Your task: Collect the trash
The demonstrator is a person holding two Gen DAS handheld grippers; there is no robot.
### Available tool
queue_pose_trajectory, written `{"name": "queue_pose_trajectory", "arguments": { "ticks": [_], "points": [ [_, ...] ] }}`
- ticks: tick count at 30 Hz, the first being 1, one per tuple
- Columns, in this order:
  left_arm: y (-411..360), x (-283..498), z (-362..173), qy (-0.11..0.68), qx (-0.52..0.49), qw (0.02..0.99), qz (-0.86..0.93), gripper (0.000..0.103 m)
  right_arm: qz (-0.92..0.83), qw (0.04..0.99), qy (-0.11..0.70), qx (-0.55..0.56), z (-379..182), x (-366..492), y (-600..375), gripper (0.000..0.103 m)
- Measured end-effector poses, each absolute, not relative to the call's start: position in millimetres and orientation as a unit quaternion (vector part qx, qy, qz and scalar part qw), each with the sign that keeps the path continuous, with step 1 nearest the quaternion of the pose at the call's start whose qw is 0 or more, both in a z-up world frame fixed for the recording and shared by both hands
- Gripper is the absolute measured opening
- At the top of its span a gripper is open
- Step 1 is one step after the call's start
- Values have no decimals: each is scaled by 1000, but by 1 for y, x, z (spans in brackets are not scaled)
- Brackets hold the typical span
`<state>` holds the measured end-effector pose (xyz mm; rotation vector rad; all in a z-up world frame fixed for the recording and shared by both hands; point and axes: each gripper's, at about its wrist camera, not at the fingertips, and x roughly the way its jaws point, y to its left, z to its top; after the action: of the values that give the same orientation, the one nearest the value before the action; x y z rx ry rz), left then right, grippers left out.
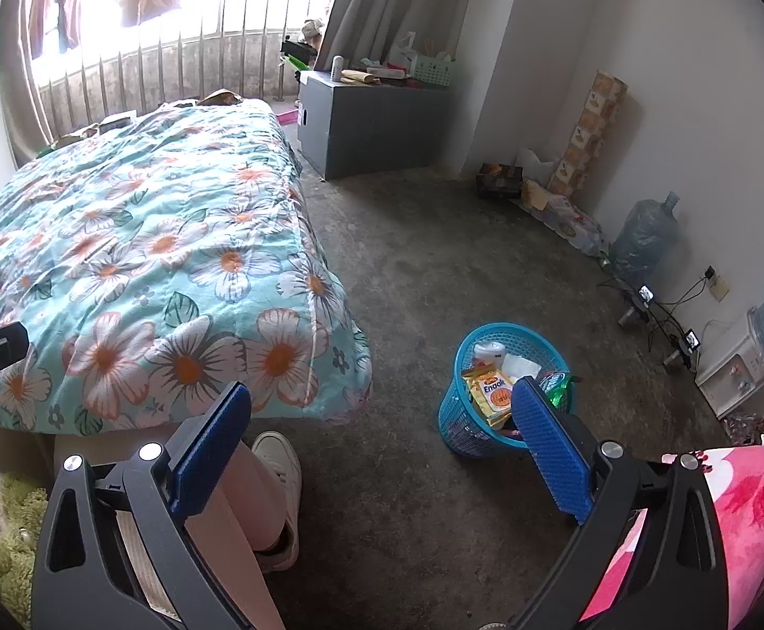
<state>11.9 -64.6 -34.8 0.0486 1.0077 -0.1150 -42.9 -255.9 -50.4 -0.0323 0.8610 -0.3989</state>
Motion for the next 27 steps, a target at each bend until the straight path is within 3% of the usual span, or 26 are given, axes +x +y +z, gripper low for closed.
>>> {"name": "queue_pose_trajectory", "arguments": {
  "ticks": [27],
  "points": [
    [-67, 9, -39, 485, 28, 873, -54, 94, -191, 889, 415, -15, -53, -46, -259, 97]
  ]
}}
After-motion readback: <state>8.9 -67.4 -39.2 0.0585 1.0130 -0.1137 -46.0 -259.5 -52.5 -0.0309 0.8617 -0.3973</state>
